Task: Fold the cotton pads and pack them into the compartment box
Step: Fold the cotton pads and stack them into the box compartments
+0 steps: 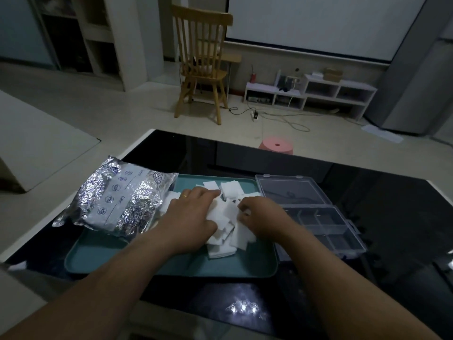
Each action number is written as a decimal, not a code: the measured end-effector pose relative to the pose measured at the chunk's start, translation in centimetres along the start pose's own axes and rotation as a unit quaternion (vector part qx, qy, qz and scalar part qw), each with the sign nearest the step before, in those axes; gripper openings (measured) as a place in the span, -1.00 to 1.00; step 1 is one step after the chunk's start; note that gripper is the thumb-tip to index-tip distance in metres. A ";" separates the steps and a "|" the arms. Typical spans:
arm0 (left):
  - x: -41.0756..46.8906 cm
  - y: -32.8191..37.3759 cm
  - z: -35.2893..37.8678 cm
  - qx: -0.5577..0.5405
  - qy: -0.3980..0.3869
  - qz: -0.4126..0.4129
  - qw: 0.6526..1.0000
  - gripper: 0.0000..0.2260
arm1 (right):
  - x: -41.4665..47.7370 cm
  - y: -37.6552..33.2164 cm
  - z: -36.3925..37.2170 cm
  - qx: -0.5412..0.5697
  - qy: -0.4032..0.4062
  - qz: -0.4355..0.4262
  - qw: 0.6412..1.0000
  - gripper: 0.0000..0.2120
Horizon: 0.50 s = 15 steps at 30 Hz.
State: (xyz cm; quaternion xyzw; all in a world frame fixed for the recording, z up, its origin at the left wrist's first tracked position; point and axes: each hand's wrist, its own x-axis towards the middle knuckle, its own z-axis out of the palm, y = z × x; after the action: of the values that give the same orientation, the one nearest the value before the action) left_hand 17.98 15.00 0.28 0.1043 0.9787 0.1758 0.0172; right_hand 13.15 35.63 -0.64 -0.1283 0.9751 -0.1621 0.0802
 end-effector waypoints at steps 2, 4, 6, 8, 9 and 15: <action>-0.4 0.1 -0.4 -0.025 0.050 -0.019 0.998 -0.26 | -0.5 0.3 -0.7 0.023 0.036 0.002 0.999 -0.83; -0.7 0.4 -0.8 -0.061 0.107 -0.041 0.992 -0.29 | -0.9 0.7 -1.9 0.074 0.093 0.002 0.993 -0.83; -0.9 1.1 -1.0 -0.097 0.135 -0.060 0.984 -0.33 | -1.3 1.0 -2.8 0.112 0.118 0.010 0.987 -0.83; -1.3 2.1 -1.1 -0.120 0.136 -0.068 0.981 -0.36 | -1.6 1.0 -2.4 0.108 0.094 0.012 0.990 -0.80; -1.3 2.5 -1.0 -0.128 0.132 -0.067 0.981 -0.37 | -1.6 1.0 -1.8 0.096 0.082 0.009 0.992 -0.78; -1.4 3.2 -1.0 -0.163 0.159 -0.061 0.972 -0.51 | -1.0 0.4 -1.8 0.296 0.160 0.042 0.941 -0.71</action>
State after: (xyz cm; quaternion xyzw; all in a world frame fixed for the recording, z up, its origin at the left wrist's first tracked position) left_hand 19.88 17.29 2.31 0.0105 0.9314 0.3464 -0.1116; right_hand 13.63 36.79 1.08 -0.0302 0.8873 -0.4587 -0.0359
